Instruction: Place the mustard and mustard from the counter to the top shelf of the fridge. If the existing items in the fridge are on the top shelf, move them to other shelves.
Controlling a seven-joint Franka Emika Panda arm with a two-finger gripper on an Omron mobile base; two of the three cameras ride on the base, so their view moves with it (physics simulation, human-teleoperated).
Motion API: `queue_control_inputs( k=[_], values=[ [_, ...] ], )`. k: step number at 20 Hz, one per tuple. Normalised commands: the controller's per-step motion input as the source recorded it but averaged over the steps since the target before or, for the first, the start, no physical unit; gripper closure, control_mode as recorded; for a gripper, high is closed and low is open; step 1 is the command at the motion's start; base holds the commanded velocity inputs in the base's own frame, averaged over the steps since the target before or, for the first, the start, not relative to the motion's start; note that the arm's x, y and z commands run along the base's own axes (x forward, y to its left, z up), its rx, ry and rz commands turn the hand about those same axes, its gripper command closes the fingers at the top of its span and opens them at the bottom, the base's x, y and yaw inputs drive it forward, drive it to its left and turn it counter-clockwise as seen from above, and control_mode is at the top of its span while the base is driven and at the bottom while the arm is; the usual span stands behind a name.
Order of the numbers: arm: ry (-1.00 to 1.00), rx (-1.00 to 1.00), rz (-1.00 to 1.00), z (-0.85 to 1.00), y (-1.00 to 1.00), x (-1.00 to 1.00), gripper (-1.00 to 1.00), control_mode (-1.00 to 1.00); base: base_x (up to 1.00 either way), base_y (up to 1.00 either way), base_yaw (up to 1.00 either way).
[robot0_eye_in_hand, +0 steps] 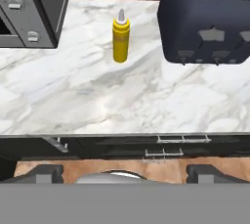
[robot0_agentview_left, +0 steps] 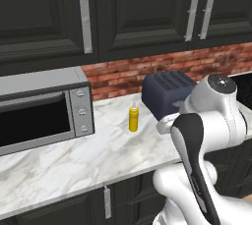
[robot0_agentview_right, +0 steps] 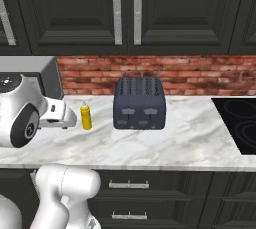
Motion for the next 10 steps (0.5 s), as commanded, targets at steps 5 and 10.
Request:
queue_control_inputs(
  k=[5, 10],
  values=[
    [0.0, 0.0, 0.0, -0.28, 0.08, 0.62, -1.0, -1.0, 0.0, 0.0, 0.0],
    [0.0, 0.0, 0.0, -0.22, 0.1, 0.57, -1.0, -1.0, 0.0, 0.0, 0.0]
  ],
)
